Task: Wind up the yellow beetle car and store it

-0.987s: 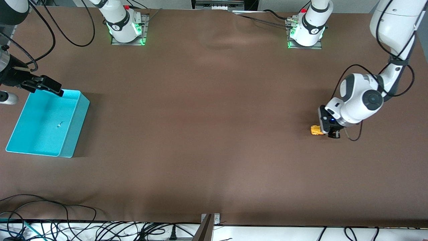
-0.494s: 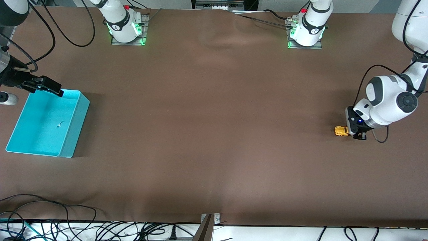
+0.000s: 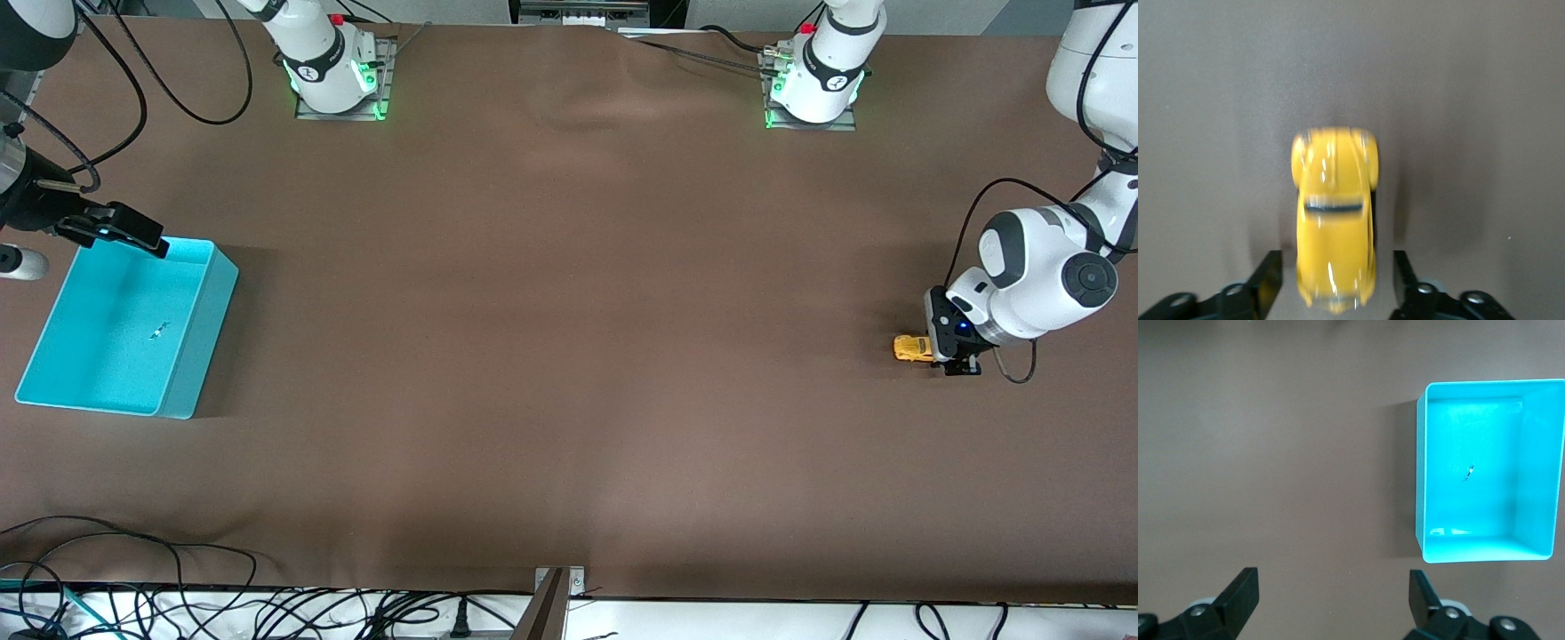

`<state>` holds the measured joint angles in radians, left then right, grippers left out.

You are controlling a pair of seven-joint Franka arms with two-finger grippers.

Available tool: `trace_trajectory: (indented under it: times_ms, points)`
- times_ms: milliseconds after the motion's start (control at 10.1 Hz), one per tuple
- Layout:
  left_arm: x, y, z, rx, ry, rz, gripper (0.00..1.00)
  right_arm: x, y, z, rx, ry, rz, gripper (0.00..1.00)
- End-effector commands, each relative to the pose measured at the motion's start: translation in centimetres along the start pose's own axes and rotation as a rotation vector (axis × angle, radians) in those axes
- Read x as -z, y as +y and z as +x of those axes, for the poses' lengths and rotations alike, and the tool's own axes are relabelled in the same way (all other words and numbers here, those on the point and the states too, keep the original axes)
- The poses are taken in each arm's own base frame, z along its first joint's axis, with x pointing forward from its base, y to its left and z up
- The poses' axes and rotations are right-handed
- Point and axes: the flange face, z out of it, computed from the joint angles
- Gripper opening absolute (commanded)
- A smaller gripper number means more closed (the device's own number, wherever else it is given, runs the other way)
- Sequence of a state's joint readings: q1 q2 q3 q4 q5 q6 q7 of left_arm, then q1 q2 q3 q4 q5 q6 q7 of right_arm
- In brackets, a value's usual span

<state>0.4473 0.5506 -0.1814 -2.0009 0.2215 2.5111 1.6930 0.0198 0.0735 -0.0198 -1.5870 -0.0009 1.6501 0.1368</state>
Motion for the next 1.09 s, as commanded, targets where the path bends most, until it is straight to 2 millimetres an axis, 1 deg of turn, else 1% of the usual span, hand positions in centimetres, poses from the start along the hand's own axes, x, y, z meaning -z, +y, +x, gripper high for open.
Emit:
trace_trajectory:
  times_ms: [0, 197, 395, 494, 592, 691, 790, 888, 987]
  points:
    - [3.7, -1.9, 1.3, 0.020, 0.006, -0.027, 1.00, 0.3, 0.1, 0.4, -0.002, -0.002, 0.003, 1.00]
    - [7.5, -2.7, 2.6, 0.048, 0.004, -0.103, 1.00, 0.0, 0.1, 0.5, 0.000, -0.007, 0.003, 1.00]
    - [12.1, -3.0, 2.9, 0.121, -0.022, -0.116, 1.00, -0.1, 0.0, 0.6, -0.002, -0.005, 0.003, 1.00]
    - [14.6, -3.5, 4.0, 0.155, -0.007, -0.118, 1.00, -0.3, -0.1, 0.8, 0.001, -0.004, 0.004, 1.00]
    - [16.5, -4.2, 4.6, 0.193, 0.014, -0.127, 1.00, -0.3, -0.1, 0.8, 0.001, -0.004, 0.004, 1.00]
    - [18.4, -4.8, 5.8, 0.215, 0.018, -0.131, 1.00, -0.4, -0.1, 0.8, 0.002, -0.005, 0.003, 1.00]
    - [19.6, -5.2, 7.4, 0.217, 0.021, -0.136, 1.00, -0.5, -0.1, 0.8, 0.000, -0.007, 0.004, 1.00]
    - [19.8, -5.1, 8.5, 0.232, 0.022, -0.152, 1.00, -0.7, -0.2, 1.0, 0.000, -0.010, 0.003, 1.00]
    - [19.9, -5.1, 8.9, 0.235, 0.023, -0.157, 1.00, -1.7, -0.4, 1.4, 0.010, -0.021, 0.002, 1.00]
